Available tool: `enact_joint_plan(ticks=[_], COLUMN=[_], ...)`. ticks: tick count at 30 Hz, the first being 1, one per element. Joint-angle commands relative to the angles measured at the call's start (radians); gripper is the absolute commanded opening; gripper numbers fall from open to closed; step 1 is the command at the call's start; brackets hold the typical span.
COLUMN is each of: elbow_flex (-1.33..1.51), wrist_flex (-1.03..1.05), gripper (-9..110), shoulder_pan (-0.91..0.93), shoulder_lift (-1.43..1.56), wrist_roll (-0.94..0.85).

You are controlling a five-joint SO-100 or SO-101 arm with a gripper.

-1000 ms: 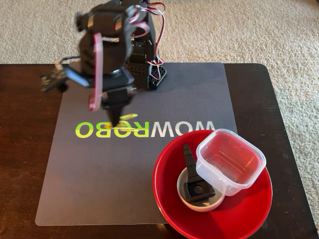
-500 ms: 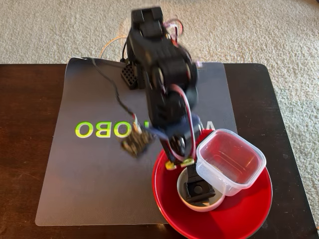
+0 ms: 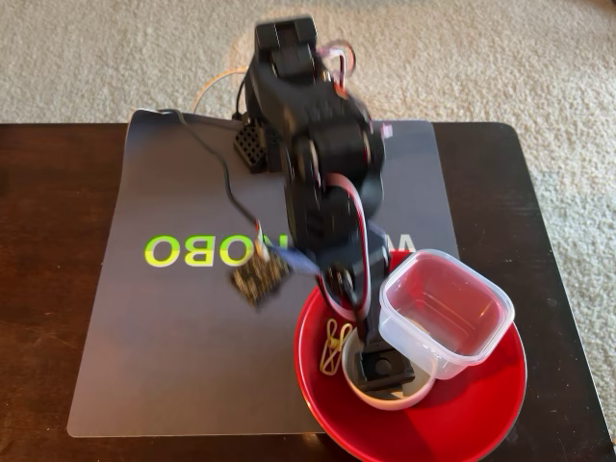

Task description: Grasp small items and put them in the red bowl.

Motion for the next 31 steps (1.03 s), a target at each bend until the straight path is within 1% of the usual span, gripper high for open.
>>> enact_joint_plan(ticks=[1,4,8,11,13,15,19,21,26,29,31], elbow_flex=[0.337,0.673,1.02,1.212,1.284,1.322,1.284,1.275,1.264,1.229,1.183], wrist_flex=[0.014,-0.011,-0.049,-0.135,-0.215,-0.304,-0.374,-0.388,-0.405,-0.42,-0.423], gripper=[21,21,21,21,21,20,19,19,17,17,17], shoulder_pan=[0.091,0.167,0.356,0.522,0.591,0.624,0.603,0.552,0.459,0.419,0.411], shoulder_lift=[0.4,0.672,0.92,0.986,0.94,0.862,0.735,0.756,0.916,0.911,0.85], wrist_roll=[-0.084,-0.069,0.002,0.071,0.1,0.109,0.075,0.061,0.025,0.023,0.021])
